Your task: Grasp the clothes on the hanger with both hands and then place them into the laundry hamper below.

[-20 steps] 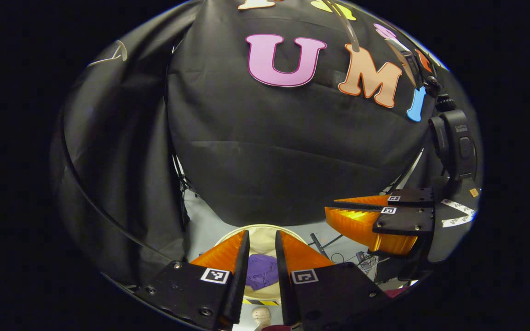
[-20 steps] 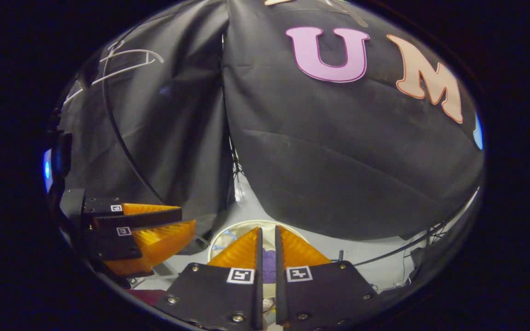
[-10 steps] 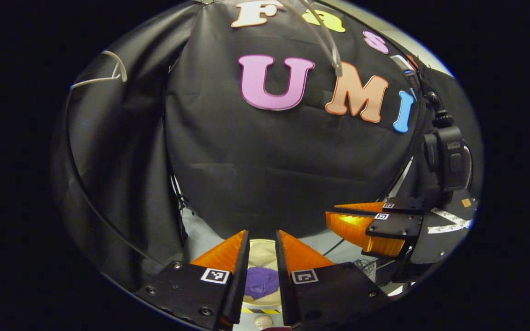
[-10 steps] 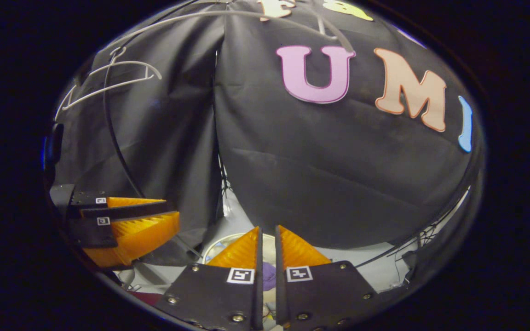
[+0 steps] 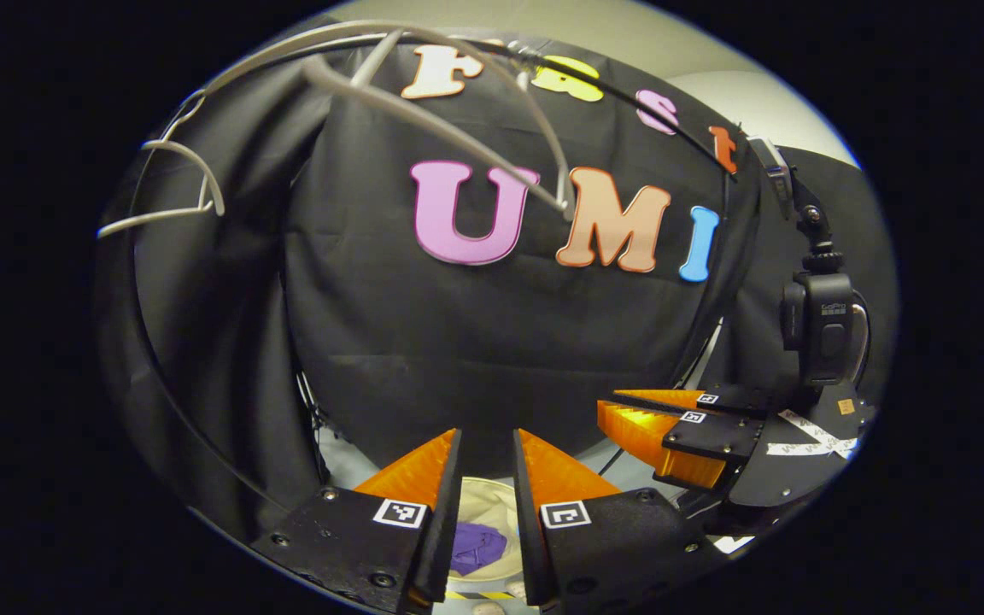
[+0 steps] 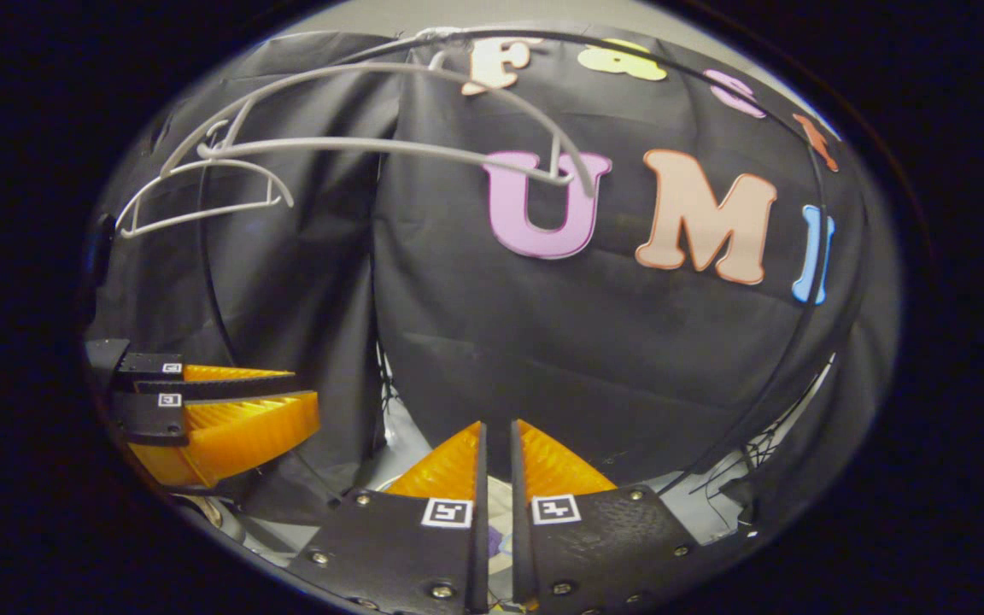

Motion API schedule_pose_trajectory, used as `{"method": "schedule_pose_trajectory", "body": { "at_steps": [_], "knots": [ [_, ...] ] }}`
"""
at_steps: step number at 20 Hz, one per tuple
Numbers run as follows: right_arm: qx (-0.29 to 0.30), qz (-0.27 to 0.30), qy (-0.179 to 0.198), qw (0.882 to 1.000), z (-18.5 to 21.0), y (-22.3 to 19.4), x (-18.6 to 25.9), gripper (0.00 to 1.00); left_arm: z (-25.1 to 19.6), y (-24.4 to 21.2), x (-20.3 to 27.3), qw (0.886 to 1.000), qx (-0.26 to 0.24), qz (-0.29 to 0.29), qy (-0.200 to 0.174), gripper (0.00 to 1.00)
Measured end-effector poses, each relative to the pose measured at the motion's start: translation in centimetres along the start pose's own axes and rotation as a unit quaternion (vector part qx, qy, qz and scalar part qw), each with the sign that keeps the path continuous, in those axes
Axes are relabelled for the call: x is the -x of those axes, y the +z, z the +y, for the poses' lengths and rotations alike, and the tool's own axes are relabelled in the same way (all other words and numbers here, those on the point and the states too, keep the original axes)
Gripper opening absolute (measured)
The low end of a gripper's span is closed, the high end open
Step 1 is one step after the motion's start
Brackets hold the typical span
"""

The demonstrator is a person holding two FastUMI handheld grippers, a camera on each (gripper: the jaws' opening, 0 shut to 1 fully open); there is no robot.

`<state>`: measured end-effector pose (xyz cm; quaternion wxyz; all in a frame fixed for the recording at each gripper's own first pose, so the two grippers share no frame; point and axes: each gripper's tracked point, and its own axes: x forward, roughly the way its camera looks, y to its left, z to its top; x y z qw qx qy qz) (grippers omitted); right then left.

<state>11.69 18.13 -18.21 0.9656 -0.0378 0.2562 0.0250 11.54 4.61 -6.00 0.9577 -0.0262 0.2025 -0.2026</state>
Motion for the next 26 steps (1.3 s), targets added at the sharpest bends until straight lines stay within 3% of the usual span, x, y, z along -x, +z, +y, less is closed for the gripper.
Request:
{"method": "schedule_pose_trajectory", "body": {
  "at_steps": [6, 7, 10, 11, 12, 14, 16, 17, 19, 20, 21, 23, 26],
  "knots": [
    [-0.028, -0.088, -0.039, 0.995, -2.4, 6.8, 4.8, 0.11, -2.4, 7.5, 2.5, 0.996, -0.020, -0.084, -0.006, 0.34],
    [-0.028, -0.102, -0.043, 0.993, -2.9, 8.2, 5.6, 0.11, -2.7, 8.9, 2.8, 0.995, -0.029, -0.099, 0.000, 0.29],
    [-0.028, -0.144, -0.057, 0.988, -4.5, 11.9, 8.3, 0.14, -4.0, 12.1, 3.6, 0.990, -0.047, -0.133, 0.002, 0.34],
    [-0.030, -0.157, -0.058, 0.985, -5.0, 12.9, 9.0, 0.15, -4.8, 13.1, 3.7, 0.989, -0.050, -0.143, -0.005, 0.27],
    [-0.032, -0.170, -0.058, 0.983, -5.6, 13.8, 9.8, 0.27, -5.7, 13.8, 3.9, 0.987, -0.050, -0.151, -0.009, 0.42],
    [-0.030, -0.188, -0.059, 0.980, -6.7, 15.2, 11.5, 0.24, -6.8, 15.3, 5.0, 0.983, -0.050, -0.176, -0.004, 0.60],
    [-0.024, -0.204, -0.056, 0.977, -7.7, 16.3, 12.8, 0.42, -7.5, 16.2, 5.5, 0.980, -0.049, -0.190, 0.002, 0.75],
    [-0.022, -0.210, -0.054, 0.976, -8.2, 16.7, 13.3, 0.43, -7.8, 16.5, 5.6, 0.980, -0.046, -0.195, 0.005, 0.87],
    [-0.021, -0.221, -0.049, 0.974, -9.1, 17.2, 14.2, 0.64, -8.3, 17.1, 5.6, 0.979, -0.040, -0.201, 0.015, 0.96],
    [-0.021, -0.225, -0.049, 0.973, -9.6, 17.5, 14.6, 0.75, -9.0, 17.3, 5.2, 0.979, -0.037, -0.202, 0.017, 0.96],
    [-0.022, -0.227, -0.053, 0.972, -10.0, 17.5, 15.0, 0.77, -9.6, 17.3, 4.9, 0.979, -0.035, -0.201, 0.020, 0.94],
    [-0.023, -0.232, -0.056, 0.971, -10.9, 17.5, 15.8, 0.96, -10.5, 17.4, 4.7, 0.978, -0.034, -0.204, 0.023, 0.94],
    [-0.027, -0.236, -0.056, 0.970, -11.9, 17.5, 16.3, 0.95, -10.9, 17.2, 5.2, 0.978, -0.040, -0.204, 0.027, 0.93]
  ]
}}
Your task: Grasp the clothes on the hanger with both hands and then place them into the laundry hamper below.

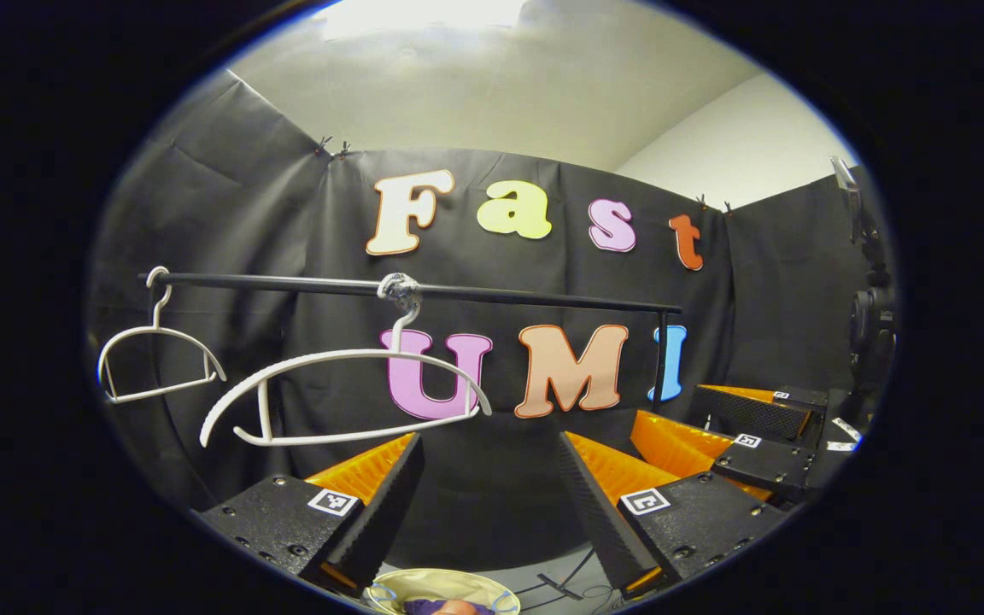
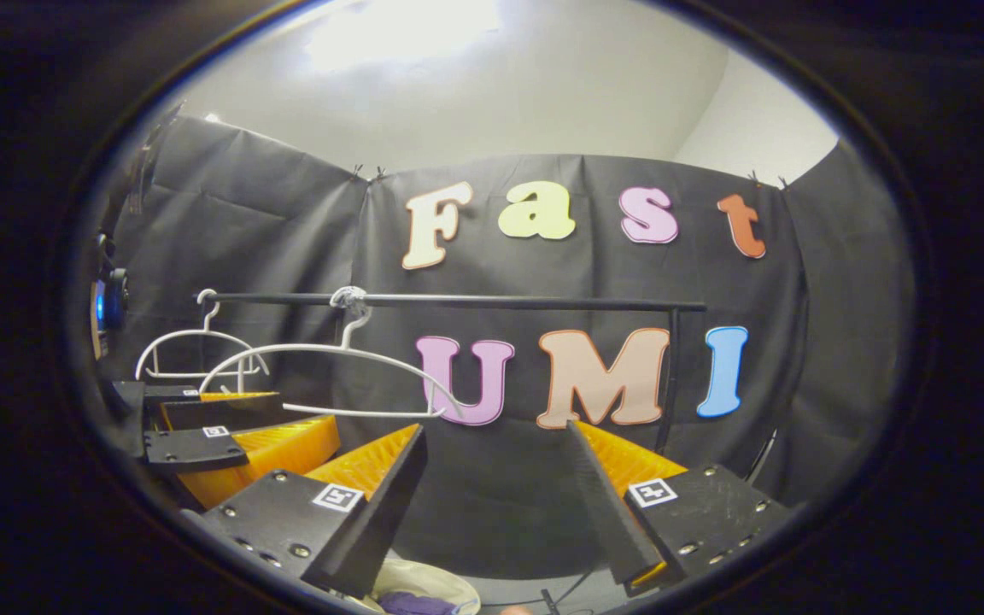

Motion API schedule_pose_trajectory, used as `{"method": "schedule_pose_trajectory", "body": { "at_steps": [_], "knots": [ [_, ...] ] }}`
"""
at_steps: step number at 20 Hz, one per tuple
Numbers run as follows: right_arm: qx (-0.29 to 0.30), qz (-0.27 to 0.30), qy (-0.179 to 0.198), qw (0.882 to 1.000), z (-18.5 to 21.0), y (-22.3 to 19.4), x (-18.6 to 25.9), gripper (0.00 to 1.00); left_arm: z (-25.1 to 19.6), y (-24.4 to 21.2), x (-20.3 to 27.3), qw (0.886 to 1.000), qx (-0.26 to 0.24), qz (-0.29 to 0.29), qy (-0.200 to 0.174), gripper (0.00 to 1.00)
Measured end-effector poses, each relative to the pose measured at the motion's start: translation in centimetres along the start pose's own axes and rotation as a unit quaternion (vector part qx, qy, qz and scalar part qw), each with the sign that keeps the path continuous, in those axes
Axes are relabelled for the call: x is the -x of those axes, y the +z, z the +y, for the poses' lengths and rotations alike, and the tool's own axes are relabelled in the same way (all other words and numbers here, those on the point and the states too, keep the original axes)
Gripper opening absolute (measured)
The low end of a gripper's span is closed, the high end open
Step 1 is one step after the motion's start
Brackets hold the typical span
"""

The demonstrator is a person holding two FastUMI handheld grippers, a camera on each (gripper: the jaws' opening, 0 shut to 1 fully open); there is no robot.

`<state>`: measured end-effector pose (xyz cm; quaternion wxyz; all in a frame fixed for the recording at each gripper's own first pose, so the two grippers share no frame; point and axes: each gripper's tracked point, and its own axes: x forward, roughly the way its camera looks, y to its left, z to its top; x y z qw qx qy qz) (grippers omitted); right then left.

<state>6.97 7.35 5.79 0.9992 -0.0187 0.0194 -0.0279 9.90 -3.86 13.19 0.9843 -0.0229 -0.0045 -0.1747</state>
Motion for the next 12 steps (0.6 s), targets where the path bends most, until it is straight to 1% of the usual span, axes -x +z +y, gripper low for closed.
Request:
{"method": "schedule_pose_trajectory", "body": {
  "at_steps": [1, 2, 6, 7, 8, 9, 10, 11, 12],
  "knots": [
    [-0.002, 0.000, 0.001, 1.000, -0.2, 0.0, 0.1, 0.95, -0.3, 0.1, 0.0, 1.000, -0.002, -0.002, 0.001, 0.93],
    [-0.004, 0.000, 0.002, 1.000, -0.4, 0.0, 0.3, 0.97, -0.5, 0.0, 0.2, 1.000, -0.003, -0.002, 0.001, 0.93],
    [-0.009, -0.005, -0.003, 1.000, -1.4, 0.3, 0.8, 0.97, -1.0, 0.0, 0.3, 1.000, -0.007, -0.002, 0.002, 0.93],
    [-0.009, -0.005, -0.005, 1.000, -1.7, 0.3, 0.9, 0.95, -1.2, 0.0, 0.3, 1.000, -0.008, -0.001, 0.002, 0.93],
    [-0.009, -0.005, -0.006, 1.000, -2.0, 0.4, 1.0, 0.97, -1.5, -0.1, 0.4, 1.000, -0.009, -0.001, 0.002, 0.93],
    [-0.010, -0.005, -0.008, 1.000, -2.4, 0.3, 1.2, 0.97, -1.7, -0.1, 0.4, 1.000, -0.010, -0.002, 0.002, 0.93],
    [-0.011, -0.005, -0.009, 1.000, -2.6, 0.2, 1.3, 0.94, -1.9, 0.0, 0.5, 1.000, -0.011, -0.001, 0.002, 0.93],
    [-0.011, -0.004, -0.009, 1.000, -2.8, 0.1, 1.4, 0.97, -2.1, 0.1, 0.5, 1.000, -0.012, -0.002, 0.002, 0.93],
    [-0.010, -0.005, -0.011, 1.000, -3.0, 0.2, 1.6, 0.95, -2.4, 0.1, 0.5, 1.000, -0.013, -0.002, 0.000, 0.93]
  ]
}}
